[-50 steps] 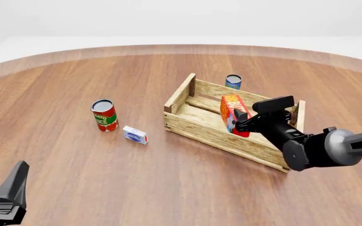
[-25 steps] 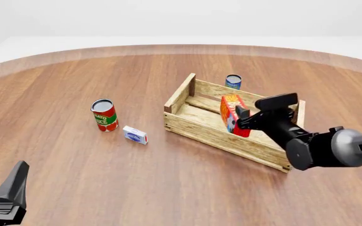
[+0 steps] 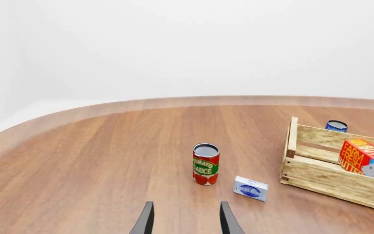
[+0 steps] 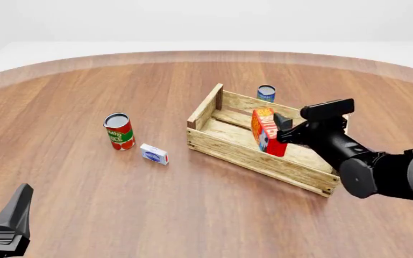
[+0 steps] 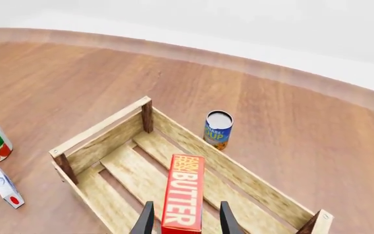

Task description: Pick up the butter and put it in the tray.

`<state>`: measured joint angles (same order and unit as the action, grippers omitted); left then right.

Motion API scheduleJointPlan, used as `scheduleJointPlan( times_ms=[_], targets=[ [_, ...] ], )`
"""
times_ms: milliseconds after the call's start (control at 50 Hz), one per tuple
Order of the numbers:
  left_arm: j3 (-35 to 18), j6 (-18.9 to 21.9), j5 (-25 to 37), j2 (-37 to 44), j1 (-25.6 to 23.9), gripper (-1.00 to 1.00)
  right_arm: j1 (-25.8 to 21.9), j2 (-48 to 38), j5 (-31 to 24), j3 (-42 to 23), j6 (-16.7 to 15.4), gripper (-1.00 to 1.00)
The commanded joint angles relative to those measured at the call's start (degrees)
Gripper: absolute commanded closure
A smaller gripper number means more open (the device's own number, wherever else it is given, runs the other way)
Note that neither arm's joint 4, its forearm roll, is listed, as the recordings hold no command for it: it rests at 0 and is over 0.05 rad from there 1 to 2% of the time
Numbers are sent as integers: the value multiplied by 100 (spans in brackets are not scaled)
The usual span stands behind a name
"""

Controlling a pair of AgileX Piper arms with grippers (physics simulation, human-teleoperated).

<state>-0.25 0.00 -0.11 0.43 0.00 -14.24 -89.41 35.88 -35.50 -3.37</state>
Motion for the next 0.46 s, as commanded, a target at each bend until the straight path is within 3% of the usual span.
scheduleJointPlan(
  times_ms=[20, 460],
  targets=[
    [0, 0, 0, 0, 0, -100, -31, 518, -180, 171, -20, -100],
    [0, 0, 0, 0, 0, -100, -134, 1330, -335, 414, -51, -100]
  ],
)
